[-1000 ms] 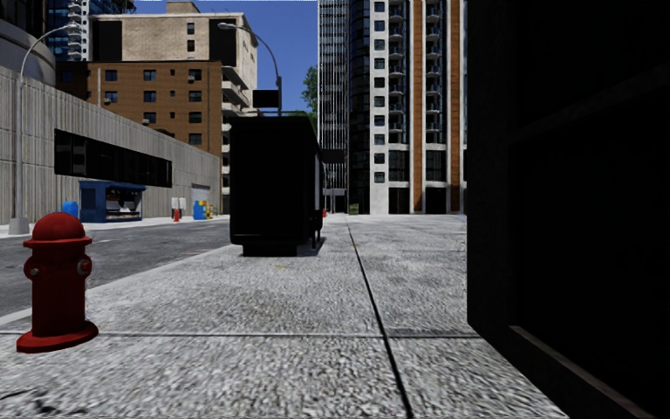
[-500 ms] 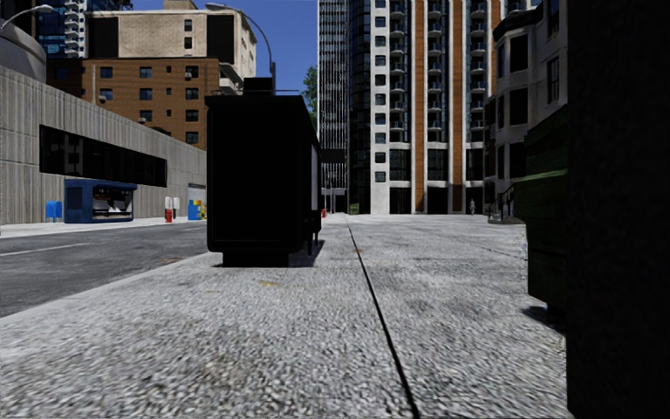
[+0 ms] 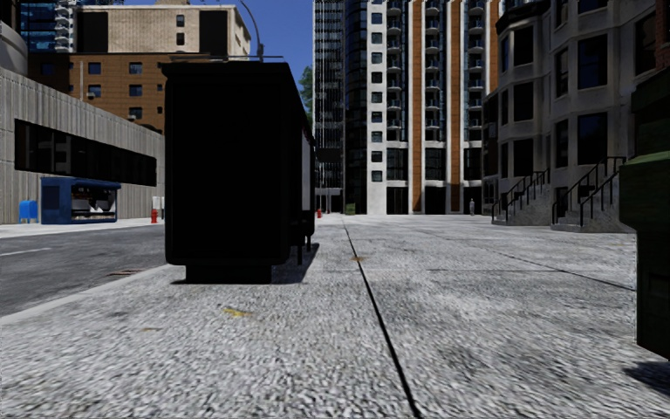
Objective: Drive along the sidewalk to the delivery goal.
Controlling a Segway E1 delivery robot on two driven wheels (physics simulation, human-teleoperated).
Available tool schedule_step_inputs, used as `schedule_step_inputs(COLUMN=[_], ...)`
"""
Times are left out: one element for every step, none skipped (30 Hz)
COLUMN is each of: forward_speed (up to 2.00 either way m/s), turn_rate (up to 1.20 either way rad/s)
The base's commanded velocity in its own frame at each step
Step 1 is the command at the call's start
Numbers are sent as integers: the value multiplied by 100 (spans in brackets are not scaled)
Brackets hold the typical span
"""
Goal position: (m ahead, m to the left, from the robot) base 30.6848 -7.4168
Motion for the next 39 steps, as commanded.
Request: schedule_step_inputs(forward_speed=[200,200,200,200,200,200,200,200,200,200,200,200,200,200,200,200,200,200,200,200,200,200,200,200,200,200,200,200,200,200,200,200,200,200,200,200,200,200,200], turn_rate=[-30,-30,-31,-36,-38,-41,-41,-41,-41,-42,-42,-42,-43,-43,-43,-43,-43,-43,-43,-43,-43,-43,-43,-43,-43,-43,-41,0,0,0,0,0,0,0,0,0,0,0,0])
